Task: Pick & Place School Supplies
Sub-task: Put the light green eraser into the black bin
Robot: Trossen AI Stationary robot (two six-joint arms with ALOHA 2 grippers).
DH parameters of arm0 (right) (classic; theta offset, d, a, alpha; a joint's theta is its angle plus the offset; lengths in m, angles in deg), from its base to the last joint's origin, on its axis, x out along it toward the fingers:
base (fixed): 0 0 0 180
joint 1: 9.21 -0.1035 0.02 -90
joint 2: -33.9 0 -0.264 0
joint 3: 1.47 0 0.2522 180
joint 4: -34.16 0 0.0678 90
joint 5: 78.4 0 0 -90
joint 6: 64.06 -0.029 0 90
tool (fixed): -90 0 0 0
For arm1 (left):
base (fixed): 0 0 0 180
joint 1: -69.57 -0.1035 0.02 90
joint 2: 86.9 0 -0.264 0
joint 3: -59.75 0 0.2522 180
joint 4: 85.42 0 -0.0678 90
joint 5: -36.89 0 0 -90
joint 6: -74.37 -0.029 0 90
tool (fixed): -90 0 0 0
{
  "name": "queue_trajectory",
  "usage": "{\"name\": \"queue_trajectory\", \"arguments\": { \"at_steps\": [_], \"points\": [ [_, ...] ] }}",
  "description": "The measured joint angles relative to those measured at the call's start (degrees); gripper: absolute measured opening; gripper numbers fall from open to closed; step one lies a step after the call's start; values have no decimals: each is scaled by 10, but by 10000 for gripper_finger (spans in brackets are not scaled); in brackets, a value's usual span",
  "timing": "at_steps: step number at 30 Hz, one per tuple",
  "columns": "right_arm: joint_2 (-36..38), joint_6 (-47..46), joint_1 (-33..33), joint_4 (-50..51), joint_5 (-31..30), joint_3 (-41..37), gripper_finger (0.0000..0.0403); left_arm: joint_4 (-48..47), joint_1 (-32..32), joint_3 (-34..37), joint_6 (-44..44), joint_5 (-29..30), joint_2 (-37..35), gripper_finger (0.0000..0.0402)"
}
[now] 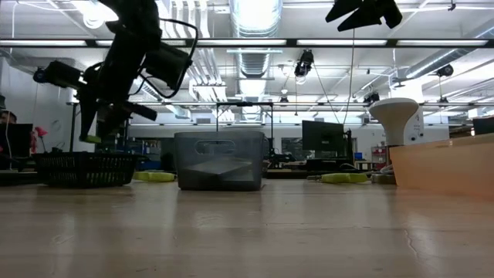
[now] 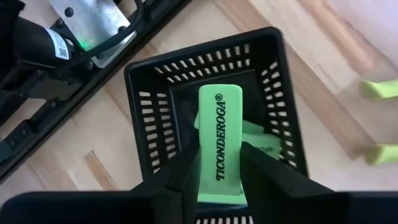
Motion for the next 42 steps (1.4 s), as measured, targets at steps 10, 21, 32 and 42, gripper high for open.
{"name": "queue_trajectory", "arguments": {
  "at_steps": [10, 21, 32, 42],
  "points": [
    [0, 0, 0, 0, 0, 0, 224, 30, 0, 52, 11, 1, 0, 108],
    [0, 0, 0, 0, 0, 0, 224, 119, 0, 114, 11, -5, 0, 108],
    [0, 0, 0, 0, 0, 0, 224, 119, -1, 115, 13, -10, 0, 108],
    [0, 0, 0, 0, 0, 0, 224, 116, -1, 115, 23, -15, 0, 108]
  ]
}}
